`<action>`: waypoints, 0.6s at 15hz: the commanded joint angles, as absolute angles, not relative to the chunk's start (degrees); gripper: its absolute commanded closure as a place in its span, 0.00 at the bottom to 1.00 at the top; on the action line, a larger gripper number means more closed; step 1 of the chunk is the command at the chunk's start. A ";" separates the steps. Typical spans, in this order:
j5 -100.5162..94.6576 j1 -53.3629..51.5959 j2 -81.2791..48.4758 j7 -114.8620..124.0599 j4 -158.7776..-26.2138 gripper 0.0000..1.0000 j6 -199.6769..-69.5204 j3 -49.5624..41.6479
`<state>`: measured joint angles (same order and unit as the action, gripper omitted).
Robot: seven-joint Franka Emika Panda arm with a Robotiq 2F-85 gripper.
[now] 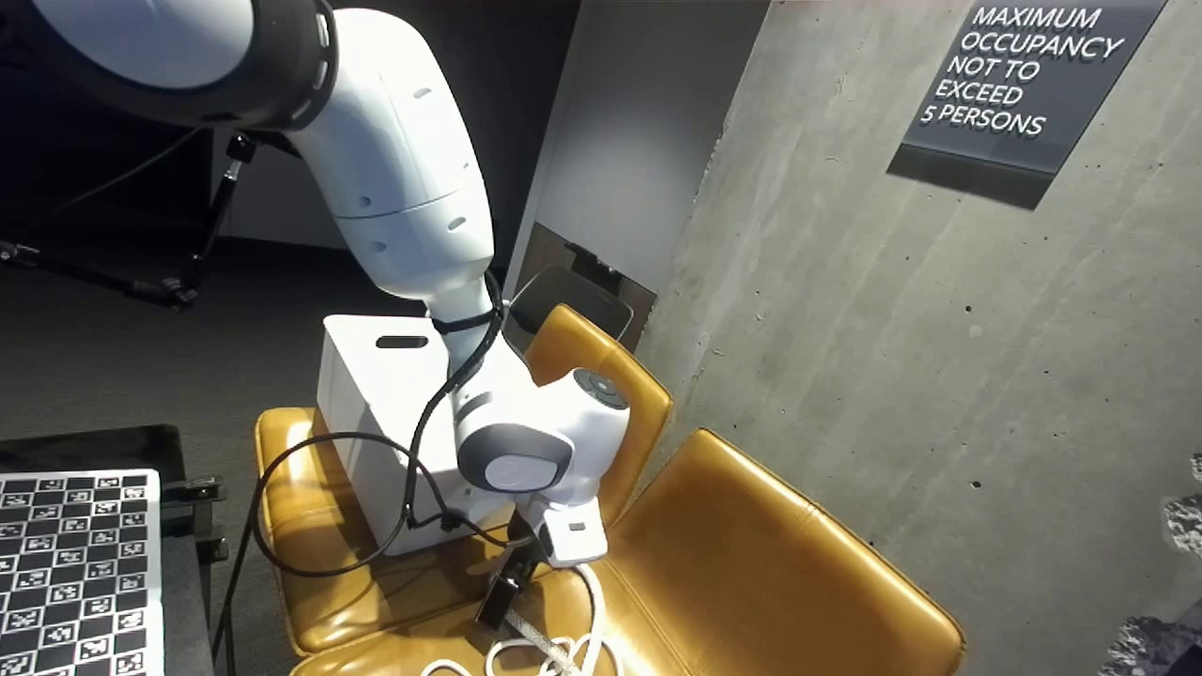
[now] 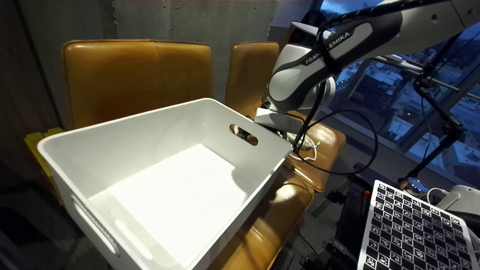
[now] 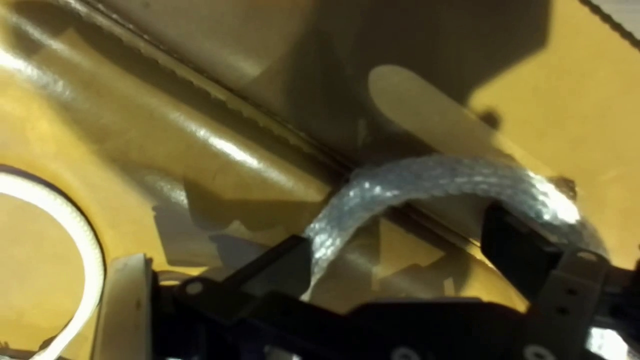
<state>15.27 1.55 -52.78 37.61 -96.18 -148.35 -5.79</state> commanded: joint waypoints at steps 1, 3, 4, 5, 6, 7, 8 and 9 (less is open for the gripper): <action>15.39 0.77 -49.59 36.64 -98.77 0.00 -146.33 -6.16; 15.41 0.50 -48.41 36.53 -100.04 0.00 -146.67 -6.25; 15.22 0.02 -48.02 36.70 -100.84 0.00 -147.08 -6.41; 15.07 -0.30 -47.97 36.86 -101.25 0.00 -147.25 -6.54; 15.00 -0.43 -48.19 36.98 -101.46 0.00 -147.16 -6.62; 14.97 -0.53 -48.20 37.02 -101.83 0.00 -147.16 -6.68; 14.96 -0.55 -48.33 36.98 -101.97 0.00 -147.20 -6.74; 15.02 -0.50 -48.53 36.90 -101.91 0.00 -147.23 -6.74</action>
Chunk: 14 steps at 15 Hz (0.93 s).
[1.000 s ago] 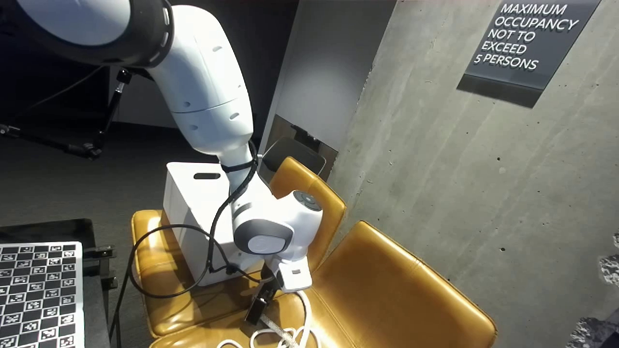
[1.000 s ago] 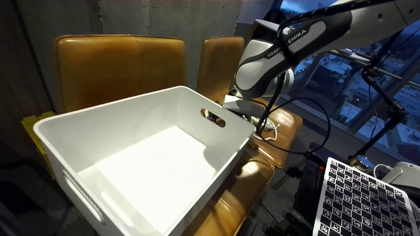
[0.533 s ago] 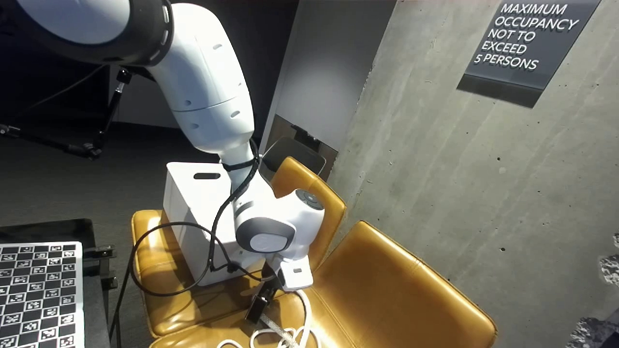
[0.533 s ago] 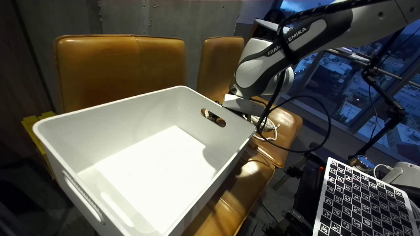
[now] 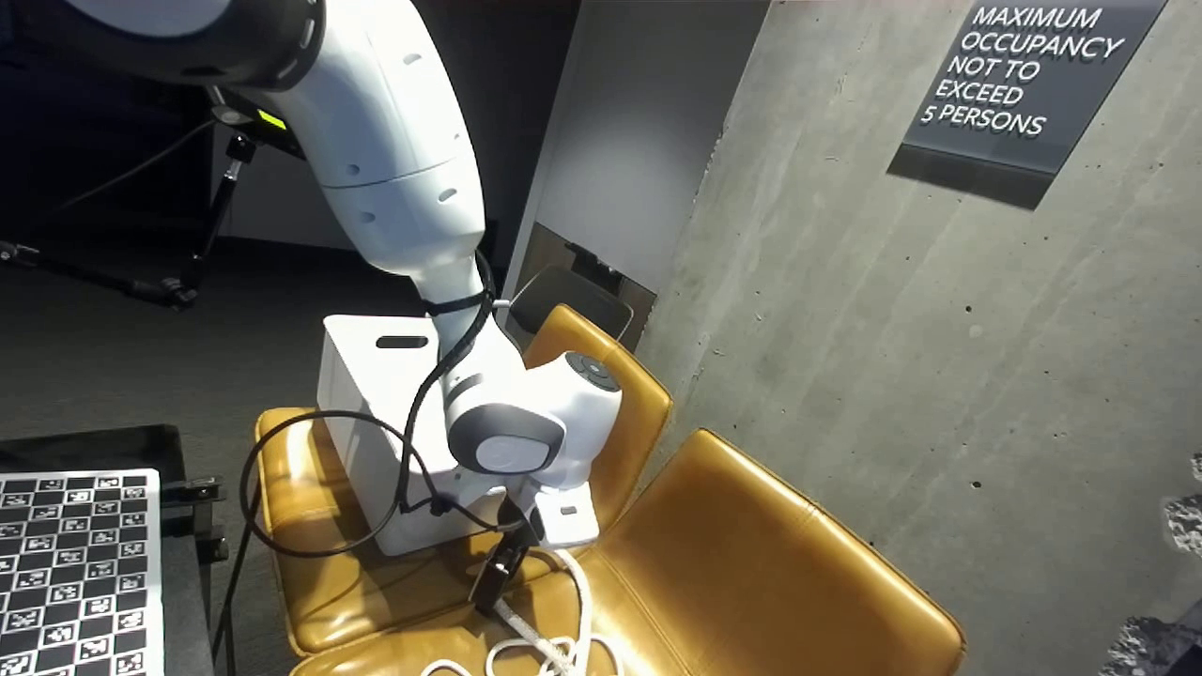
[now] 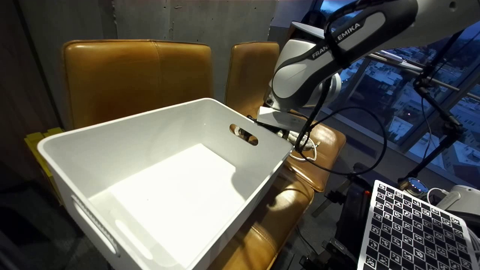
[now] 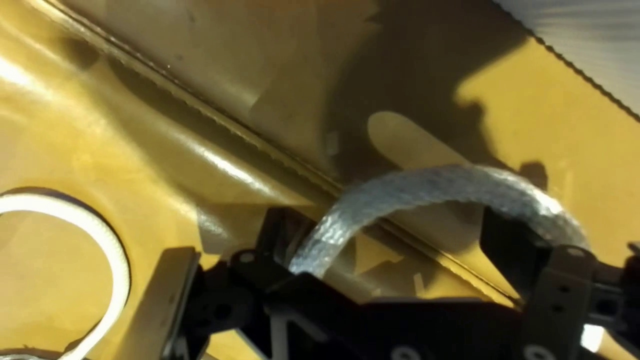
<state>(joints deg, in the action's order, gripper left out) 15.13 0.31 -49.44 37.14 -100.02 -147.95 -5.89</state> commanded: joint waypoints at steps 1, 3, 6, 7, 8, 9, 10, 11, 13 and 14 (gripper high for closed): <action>15.00 -0.39 -49.04 36.91 -101.57 0.05 -147.28 -6.87; 14.97 -0.04 -49.84 36.91 -100.91 0.29 -147.03 -7.20; 15.09 0.19 -49.65 36.74 -101.01 0.46 -146.85 -7.32; 15.04 0.11 -49.45 36.76 -101.16 0.53 -146.87 -7.38; 14.91 -0.05 -49.06 36.78 -101.49 0.62 -146.91 -7.53; 14.81 -0.11 -48.65 36.72 -101.67 0.69 -146.76 -7.61; 14.37 -0.46 -47.71 36.43 -102.42 0.75 -146.96 -7.84; 13.77 -0.98 -46.93 36.22 -103.20 0.84 -147.47 -8.32; 12.46 -1.46 -43.48 33.64 -106.07 0.99 -147.51 -8.57; 11.37 -1.65 -40.27 31.67 -108.80 1.00 -147.25 -8.98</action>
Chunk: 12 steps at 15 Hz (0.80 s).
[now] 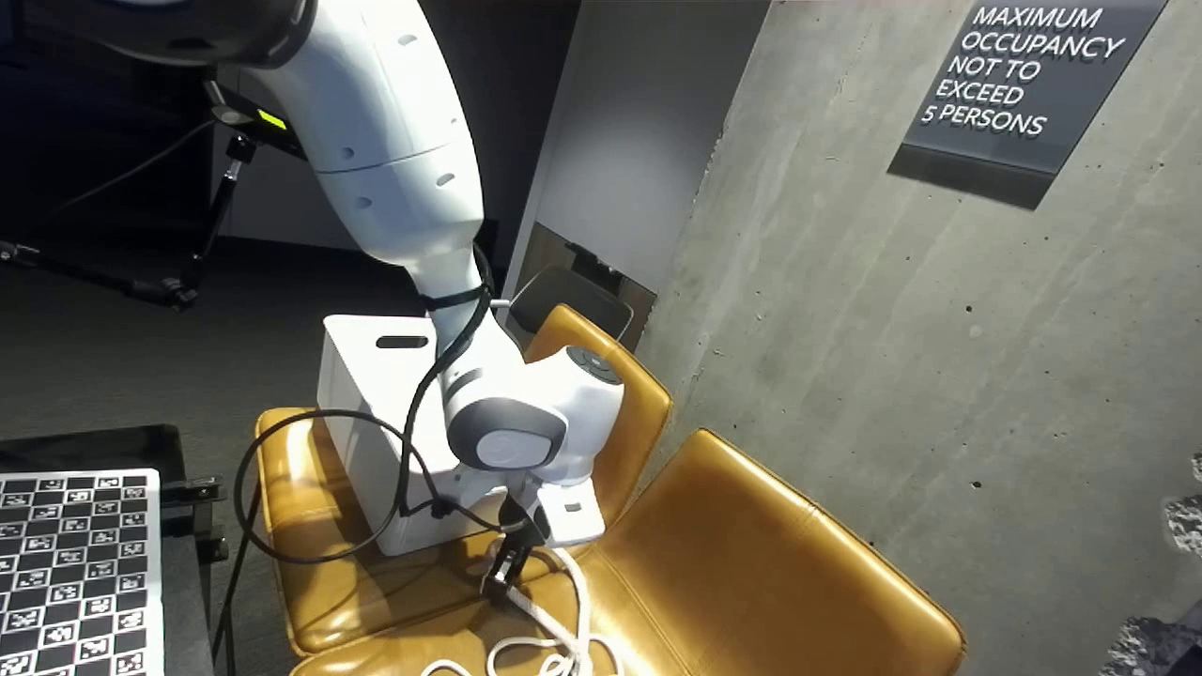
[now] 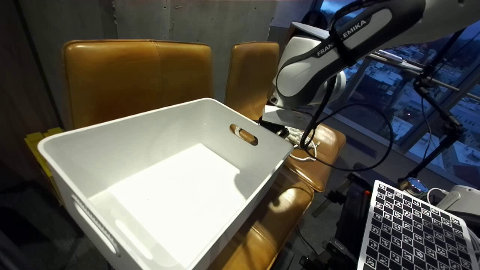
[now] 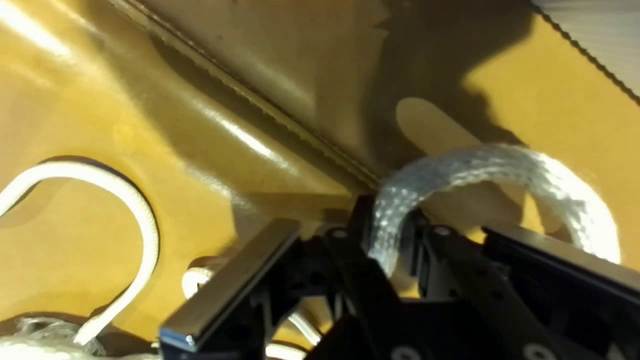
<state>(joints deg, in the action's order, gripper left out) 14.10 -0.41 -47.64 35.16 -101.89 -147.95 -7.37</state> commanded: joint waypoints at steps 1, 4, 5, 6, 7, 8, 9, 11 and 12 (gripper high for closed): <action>9.86 -2.32 -37.67 30.53 -110.74 1.00 -147.31 -9.89; 4.68 -3.99 -29.66 27.55 -115.18 0.97 -147.73 -12.20; 3.01 -4.36 -26.90 27.10 -116.40 0.97 -148.35 -12.72; 1.84 -4.14 -24.01 26.08 -117.19 0.97 -147.78 -12.55; 0.80 -4.15 -21.05 25.33 -118.12 0.97 -148.04 -12.25; -0.04 -4.10 -18.21 24.41 -118.83 0.97 -147.86 -11.73; -0.94 -4.12 -15.31 23.55 -119.45 0.97 -147.37 -11.20; -1.62 -4.13 -10.06 21.63 -119.98 0.97 -146.10 -9.20; -2.05 -4.37 -7.57 20.95 -120.32 0.97 -145.60 -8.07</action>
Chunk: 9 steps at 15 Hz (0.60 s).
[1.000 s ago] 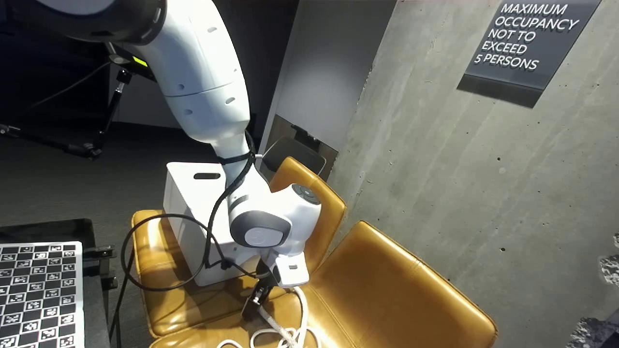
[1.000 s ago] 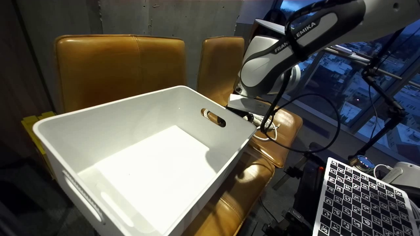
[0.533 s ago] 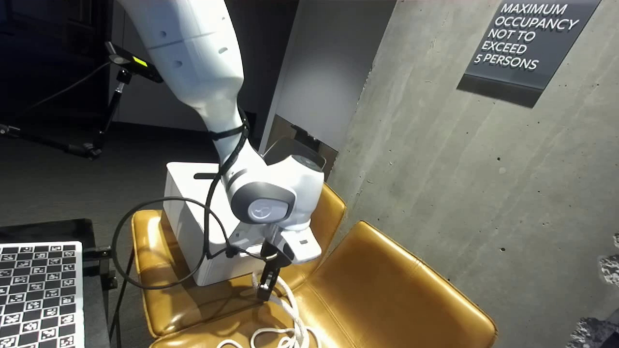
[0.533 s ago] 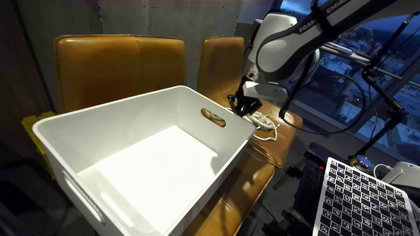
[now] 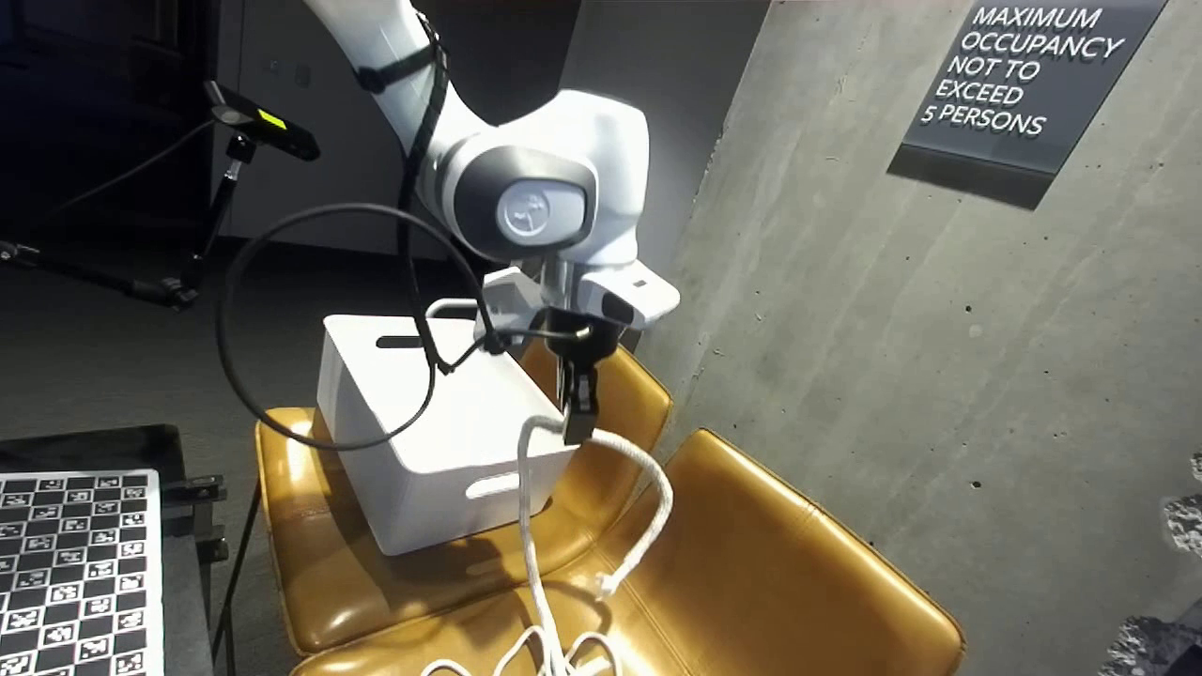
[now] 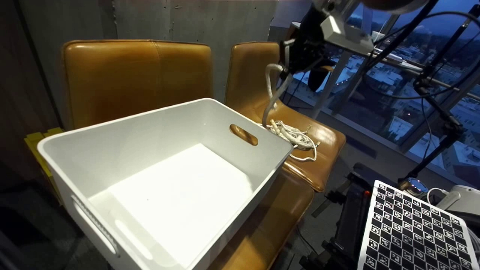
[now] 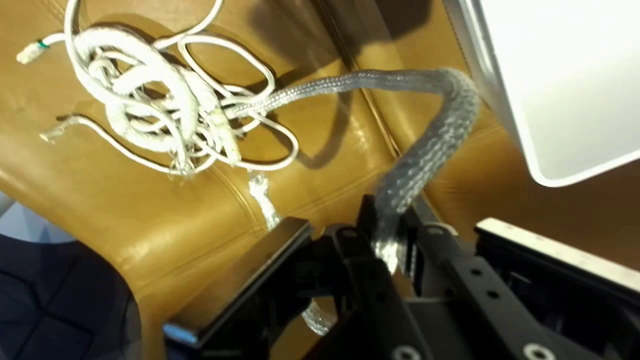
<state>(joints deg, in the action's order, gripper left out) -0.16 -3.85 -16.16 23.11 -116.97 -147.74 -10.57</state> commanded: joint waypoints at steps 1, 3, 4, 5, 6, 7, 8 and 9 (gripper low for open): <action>-2.14 -4.57 -5.25 19.97 -120.66 0.97 -145.38 -6.57; -1.65 -5.13 -0.98 18.58 -120.72 0.97 -143.38 -3.29; -1.62 -5.66 0.98 18.48 -120.61 0.97 -142.23 -1.60; -1.74 -6.31 2.62 18.73 -120.28 0.97 -140.96 0.10; -1.97 -6.96 4.21 19.43 -119.79 0.97 -139.33 1.88; -2.54 -7.76 5.48 20.56 -119.32 0.97 -137.86 3.73; -3.21 -8.51 6.52 21.94 -118.65 0.97 -136.09 5.65; -3.65 -9.28 7.39 23.59 -117.87 0.97 -134.22 7.70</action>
<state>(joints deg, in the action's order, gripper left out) -1.13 -7.69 3.82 19.91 -118.77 -139.18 3.37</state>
